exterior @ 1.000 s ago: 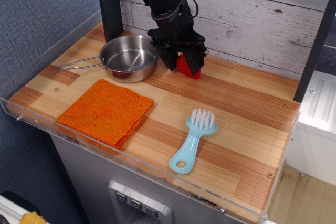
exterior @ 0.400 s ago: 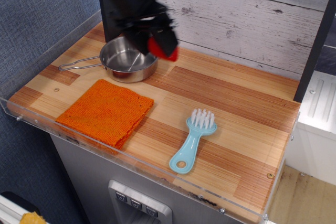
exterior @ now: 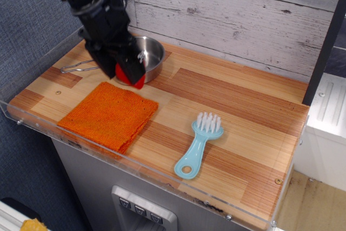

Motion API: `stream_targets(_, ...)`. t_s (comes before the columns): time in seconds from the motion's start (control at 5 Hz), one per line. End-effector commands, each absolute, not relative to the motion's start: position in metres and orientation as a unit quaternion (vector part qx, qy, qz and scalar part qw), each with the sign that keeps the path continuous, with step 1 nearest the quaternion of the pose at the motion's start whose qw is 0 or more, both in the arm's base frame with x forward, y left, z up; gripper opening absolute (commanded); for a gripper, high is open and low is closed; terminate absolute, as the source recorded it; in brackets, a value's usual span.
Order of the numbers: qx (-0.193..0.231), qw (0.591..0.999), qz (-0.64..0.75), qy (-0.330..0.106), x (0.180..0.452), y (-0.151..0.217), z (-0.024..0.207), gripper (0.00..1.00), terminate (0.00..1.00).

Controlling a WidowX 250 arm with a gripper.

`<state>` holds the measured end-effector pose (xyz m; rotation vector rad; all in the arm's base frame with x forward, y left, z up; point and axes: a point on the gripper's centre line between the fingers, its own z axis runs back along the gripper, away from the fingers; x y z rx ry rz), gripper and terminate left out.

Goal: Move the strawberry on top of the orange cloth

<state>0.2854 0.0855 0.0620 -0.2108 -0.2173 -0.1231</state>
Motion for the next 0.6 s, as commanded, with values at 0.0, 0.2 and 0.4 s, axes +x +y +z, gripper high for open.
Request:
stream_targets(0.0, -0.067, 0.991, -0.091, -0.078, 0.283, 0.087, 0.058, 0.00, 0.00)
stream_targets(0.2, -0.061, 0.989, -0.116, -0.064, 0.275, 0.085, 0.059, 0.00, 0.00)
stream_targets(0.4, -0.058, 0.988, -0.135, -0.055, 0.267, 0.086, 0.059, 0.00, 0.00)
